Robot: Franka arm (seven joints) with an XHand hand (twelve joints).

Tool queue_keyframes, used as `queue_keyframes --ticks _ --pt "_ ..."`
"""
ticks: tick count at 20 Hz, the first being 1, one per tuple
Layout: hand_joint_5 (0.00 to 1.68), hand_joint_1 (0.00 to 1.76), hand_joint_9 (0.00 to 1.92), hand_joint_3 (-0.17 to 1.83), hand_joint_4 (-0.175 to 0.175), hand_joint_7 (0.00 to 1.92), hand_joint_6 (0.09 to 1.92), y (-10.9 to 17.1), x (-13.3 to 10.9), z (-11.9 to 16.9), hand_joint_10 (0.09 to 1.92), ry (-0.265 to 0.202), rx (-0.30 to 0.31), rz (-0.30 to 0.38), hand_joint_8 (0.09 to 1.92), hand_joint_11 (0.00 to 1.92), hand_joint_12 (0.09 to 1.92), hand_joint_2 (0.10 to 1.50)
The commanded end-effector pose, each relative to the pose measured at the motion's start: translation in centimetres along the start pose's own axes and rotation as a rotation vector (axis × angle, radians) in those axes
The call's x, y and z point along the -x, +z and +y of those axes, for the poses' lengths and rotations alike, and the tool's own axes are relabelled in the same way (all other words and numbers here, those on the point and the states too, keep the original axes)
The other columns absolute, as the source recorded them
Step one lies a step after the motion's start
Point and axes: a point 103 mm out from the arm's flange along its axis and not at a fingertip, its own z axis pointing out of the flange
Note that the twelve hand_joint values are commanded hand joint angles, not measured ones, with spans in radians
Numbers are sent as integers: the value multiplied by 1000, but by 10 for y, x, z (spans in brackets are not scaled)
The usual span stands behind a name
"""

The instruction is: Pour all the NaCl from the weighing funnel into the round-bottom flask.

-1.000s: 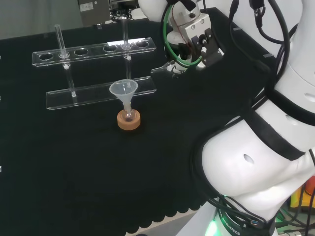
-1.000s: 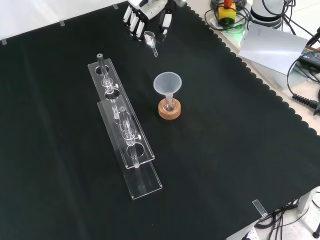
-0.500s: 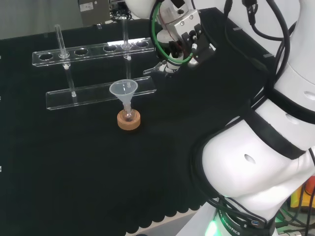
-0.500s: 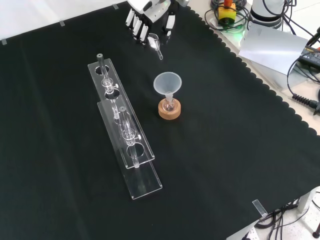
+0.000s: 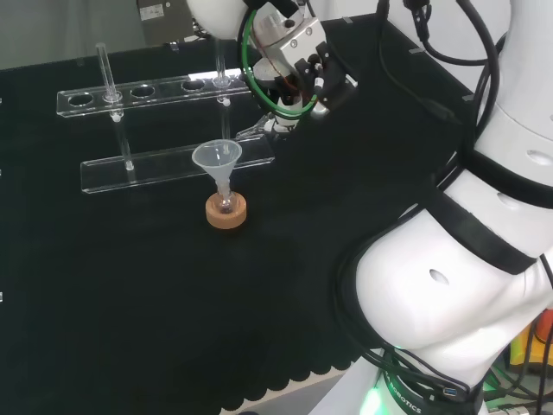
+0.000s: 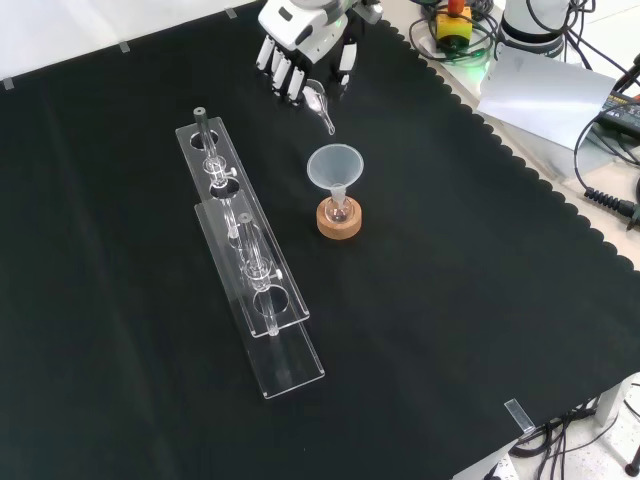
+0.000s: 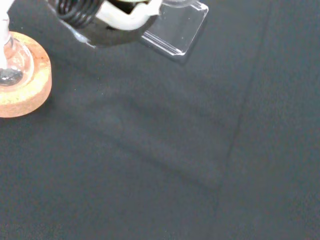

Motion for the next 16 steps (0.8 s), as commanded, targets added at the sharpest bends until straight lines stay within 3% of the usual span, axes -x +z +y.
queue_keyframes --ticks 1,16 --pt "1112 1068 1020 471 175 730 882 -3 -5 4 379 -5 -27 -31 617 684 1166 822" --pt "1114 1068 1019 478 175 726 882 -20 -21 7 377 -21 -43 -139 618 680 1168 818"
